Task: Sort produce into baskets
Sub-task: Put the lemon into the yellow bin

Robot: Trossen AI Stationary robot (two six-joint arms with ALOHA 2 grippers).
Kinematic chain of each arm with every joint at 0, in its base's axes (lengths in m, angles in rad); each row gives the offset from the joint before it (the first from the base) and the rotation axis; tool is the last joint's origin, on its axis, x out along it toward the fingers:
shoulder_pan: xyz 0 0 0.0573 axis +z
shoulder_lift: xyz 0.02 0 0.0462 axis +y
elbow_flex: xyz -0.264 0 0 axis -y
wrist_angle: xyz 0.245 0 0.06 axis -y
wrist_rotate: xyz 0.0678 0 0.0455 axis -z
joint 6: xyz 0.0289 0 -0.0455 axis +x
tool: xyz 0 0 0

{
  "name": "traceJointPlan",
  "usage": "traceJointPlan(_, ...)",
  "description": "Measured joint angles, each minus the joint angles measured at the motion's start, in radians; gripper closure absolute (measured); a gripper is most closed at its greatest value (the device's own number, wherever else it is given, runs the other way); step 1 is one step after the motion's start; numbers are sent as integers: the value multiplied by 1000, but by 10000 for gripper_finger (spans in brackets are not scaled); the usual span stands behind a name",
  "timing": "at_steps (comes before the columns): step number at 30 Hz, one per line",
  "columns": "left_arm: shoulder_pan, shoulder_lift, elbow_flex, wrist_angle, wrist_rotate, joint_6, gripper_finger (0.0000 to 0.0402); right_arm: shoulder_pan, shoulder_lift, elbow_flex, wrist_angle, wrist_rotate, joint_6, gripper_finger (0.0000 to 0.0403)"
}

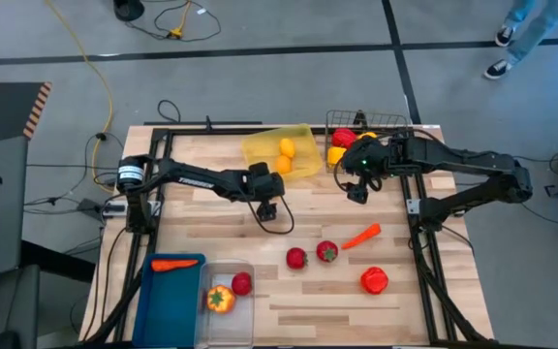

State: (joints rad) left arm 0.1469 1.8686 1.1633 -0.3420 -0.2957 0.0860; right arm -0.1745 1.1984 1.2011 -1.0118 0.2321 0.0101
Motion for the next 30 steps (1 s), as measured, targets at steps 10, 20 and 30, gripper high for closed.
traceJointPlan(10, 21, -1, -42, 15, 33, 0, 64, 0, 0, 0, 0, 0, -2, 5)
traceJointPlan(20, 23, -1, -43, 69, 53, 7, 141, 0, 0, 0, 0, 0, -2, 5)
traceJointPlan(30, 23, -1, -43, 68, 64, 6, 227, 0, 0, 0, 0, 0, 0, 5)
